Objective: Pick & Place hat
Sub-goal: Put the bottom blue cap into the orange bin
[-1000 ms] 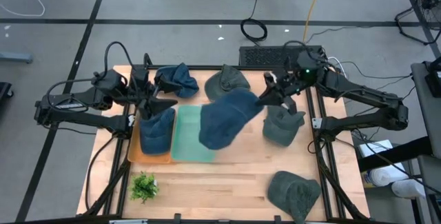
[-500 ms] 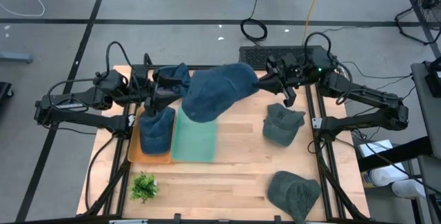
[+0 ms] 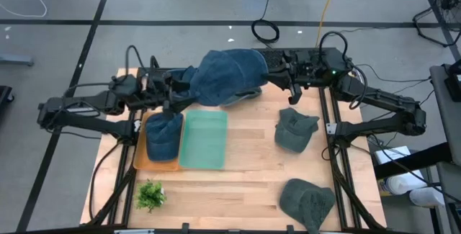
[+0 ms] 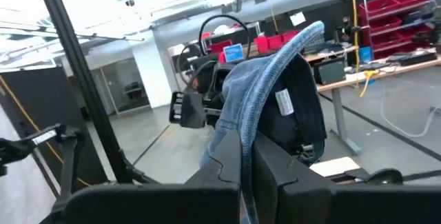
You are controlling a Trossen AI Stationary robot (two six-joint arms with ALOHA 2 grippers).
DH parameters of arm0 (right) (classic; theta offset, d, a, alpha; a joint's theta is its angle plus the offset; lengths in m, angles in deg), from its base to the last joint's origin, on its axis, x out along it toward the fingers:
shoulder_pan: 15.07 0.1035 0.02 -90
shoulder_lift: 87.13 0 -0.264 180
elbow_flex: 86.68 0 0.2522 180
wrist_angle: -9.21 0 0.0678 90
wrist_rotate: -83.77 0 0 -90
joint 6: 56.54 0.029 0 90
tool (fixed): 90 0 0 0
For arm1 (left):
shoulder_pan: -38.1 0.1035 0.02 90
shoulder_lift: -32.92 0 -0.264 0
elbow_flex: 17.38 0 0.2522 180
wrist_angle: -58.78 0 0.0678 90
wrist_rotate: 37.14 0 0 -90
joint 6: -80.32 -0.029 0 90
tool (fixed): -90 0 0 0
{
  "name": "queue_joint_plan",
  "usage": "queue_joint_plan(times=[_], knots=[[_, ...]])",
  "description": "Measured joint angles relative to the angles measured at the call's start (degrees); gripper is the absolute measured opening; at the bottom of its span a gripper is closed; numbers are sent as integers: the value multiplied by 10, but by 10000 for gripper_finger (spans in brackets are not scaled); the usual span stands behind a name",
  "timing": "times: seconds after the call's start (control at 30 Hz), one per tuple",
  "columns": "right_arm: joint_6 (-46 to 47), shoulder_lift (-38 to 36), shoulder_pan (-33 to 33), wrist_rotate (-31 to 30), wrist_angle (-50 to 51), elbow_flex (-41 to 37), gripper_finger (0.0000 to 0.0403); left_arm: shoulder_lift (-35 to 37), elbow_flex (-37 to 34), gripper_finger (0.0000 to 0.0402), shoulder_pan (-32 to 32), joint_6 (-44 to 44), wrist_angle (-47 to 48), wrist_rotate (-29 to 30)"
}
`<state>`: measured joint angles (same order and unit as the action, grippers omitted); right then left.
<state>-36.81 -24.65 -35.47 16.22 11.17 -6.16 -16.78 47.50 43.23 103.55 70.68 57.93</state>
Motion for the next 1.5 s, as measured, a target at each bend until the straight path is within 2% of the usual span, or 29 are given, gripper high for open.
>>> queue_joint_plan(times=[0.37, 0.9, 1.17, 1.23, 1.3, 1.5], knots=[[-10, 25, 0, -2, 0, 0, 0, -13, 0, 365, 0, 55, -6, 101], [-18, 37, 0, -1, -9, 0, 0, -12, 0, 365, 0, 74, 17, 121], [-18, 37, 0, -3, -13, 0, 0, -12, 0, 362, 0, 119, 39, 100], [-18, 37, 0, -3, -20, 0, 0, -12, 0, 346, 0, 118, 39, 101], [-18, 37, 0, -12, -21, 0, 0, -12, 0, 314, 0, 119, 39, 105], [-24, 37, 0, -17, -21, 0, 0, -12, 0, 180, 0, 116, 38, 98]])
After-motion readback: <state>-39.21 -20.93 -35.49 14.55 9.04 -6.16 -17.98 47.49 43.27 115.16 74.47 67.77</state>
